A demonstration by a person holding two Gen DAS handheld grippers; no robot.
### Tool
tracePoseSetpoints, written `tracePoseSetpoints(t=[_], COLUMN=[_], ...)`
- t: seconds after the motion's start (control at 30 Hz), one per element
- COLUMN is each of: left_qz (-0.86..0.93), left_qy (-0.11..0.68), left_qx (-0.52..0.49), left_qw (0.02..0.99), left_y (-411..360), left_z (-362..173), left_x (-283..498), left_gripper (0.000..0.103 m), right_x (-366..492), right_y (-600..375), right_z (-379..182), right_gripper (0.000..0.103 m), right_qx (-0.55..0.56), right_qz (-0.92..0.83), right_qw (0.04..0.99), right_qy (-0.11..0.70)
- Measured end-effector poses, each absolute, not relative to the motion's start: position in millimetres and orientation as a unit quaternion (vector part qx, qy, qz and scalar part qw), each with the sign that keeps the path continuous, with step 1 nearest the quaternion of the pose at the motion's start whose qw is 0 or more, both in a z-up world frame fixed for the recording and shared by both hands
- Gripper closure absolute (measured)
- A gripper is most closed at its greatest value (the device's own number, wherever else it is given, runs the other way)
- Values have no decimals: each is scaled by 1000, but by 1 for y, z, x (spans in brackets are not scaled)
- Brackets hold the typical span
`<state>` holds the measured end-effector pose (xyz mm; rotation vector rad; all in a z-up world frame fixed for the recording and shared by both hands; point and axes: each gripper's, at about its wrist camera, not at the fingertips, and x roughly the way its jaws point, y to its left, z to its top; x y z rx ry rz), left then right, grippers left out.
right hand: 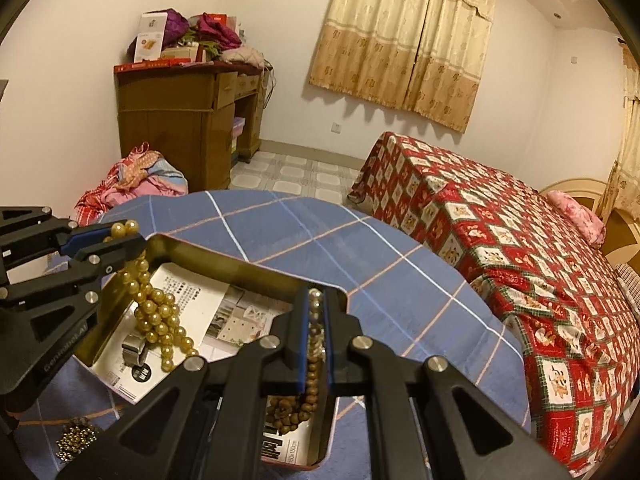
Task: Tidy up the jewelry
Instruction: 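Lower the gold necklace into the tin with the left tool while the right tool drops the pearls in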
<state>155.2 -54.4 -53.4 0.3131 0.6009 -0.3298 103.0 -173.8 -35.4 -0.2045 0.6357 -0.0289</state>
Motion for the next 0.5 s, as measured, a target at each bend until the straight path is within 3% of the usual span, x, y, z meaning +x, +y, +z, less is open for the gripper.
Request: tracePoseSetpoints(t=[0.27, 0.33, 0.37, 0.4, 0.47, 0.5], left_qz=[-151, -144, -138, -133, -115, -116], left_qy=[297, 302, 302, 297, 277, 273], left_qx=[166, 174, 177, 179, 180, 178], left_qw=[928, 926, 927, 928, 937, 938], left_y=[-54, -56, -55, -55, -51, -50], left_z=[-61, -62, -63, -62, -59, -58], left_x=[158, 158, 157, 155, 148, 146], left_gripper=[93, 87, 70, 47, 23, 23], right_x=[109, 109, 108, 108, 106, 104], right_y=[-172, -171, -171, -171, -172, -172], right_z=[-41, -42, -43, -45, -47, -48], right_gripper=[94, 94, 92, 85, 69, 57], right_qx=[-103, -103, -102, -100, -98, -101], right_qz=[-8, -9, -9, -7, -2, -5], right_qw=[940, 939, 940, 938, 937, 937], right_qy=[324, 327, 327, 331, 335, 333])
